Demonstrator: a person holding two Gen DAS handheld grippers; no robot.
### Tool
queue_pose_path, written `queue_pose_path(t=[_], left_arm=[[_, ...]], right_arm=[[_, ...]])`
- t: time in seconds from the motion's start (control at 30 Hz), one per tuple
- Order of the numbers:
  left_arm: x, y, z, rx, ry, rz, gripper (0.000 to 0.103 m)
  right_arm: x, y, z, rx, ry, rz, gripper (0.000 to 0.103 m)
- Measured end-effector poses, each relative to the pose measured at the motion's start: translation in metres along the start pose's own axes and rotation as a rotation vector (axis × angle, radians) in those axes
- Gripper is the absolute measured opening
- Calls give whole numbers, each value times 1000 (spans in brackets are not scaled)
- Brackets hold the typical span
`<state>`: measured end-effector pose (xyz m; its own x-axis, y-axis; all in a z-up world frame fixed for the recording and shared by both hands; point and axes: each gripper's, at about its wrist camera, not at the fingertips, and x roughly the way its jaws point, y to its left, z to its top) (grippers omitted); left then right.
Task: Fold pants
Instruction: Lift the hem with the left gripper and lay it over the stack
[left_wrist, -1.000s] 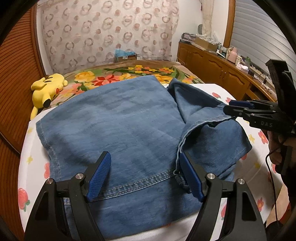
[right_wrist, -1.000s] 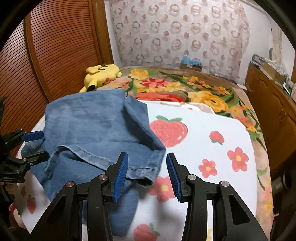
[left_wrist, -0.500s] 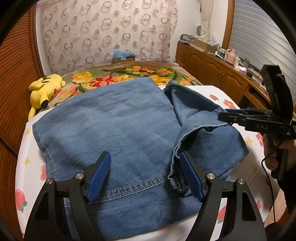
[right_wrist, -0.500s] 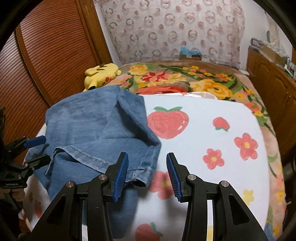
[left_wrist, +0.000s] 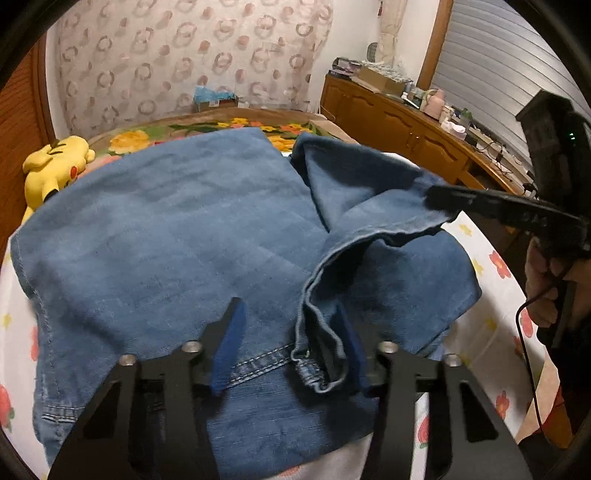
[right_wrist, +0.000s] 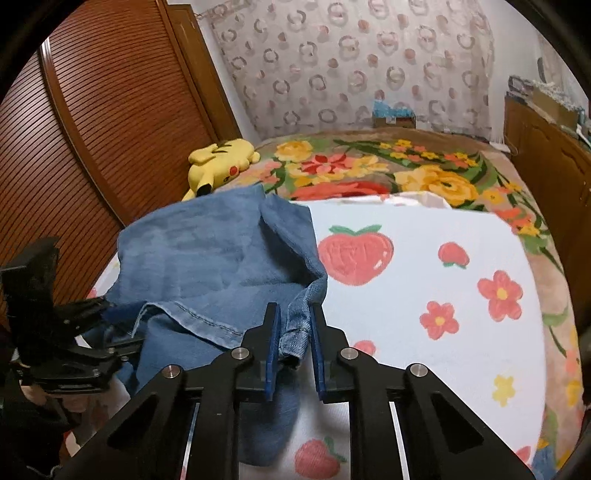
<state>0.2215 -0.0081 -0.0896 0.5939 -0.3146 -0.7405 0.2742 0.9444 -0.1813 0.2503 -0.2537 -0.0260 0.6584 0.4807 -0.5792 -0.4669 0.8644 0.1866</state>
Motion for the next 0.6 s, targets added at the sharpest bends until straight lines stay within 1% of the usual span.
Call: queue_pose_path(t=[0.03,0.07,0.1,0.13,0.17,0.23,0.33,0.6], left_arm=[[0,0,0,-2,0,-12,37],[0,-1,0,-3,3,-19,33],[-1,-2,0,-3,5,-32,21],[-2,-5,1,2,13,-54,15],[-4,-7,1,7,10,-53,15],[-12,-12,3,24,-5,-53,9],[-31,-18,8,31,-48,-61,7],[-89,-21,19,50,-159,-43,5]], right_arm=[[-1,1,0,-7,-6,3,14],[-2,2,-1,-14,-11,2,14],[-3,3,0,-21,-15,2,14],[-4,3,1,-28,-19,3,13],[-4,3,2,-35,-22,2,13],[-4,6,7,-66,-23,-7,12],[-11,16,20,-124,-48,-15,11],[-31,45,51,-236,-134,-11,10]])
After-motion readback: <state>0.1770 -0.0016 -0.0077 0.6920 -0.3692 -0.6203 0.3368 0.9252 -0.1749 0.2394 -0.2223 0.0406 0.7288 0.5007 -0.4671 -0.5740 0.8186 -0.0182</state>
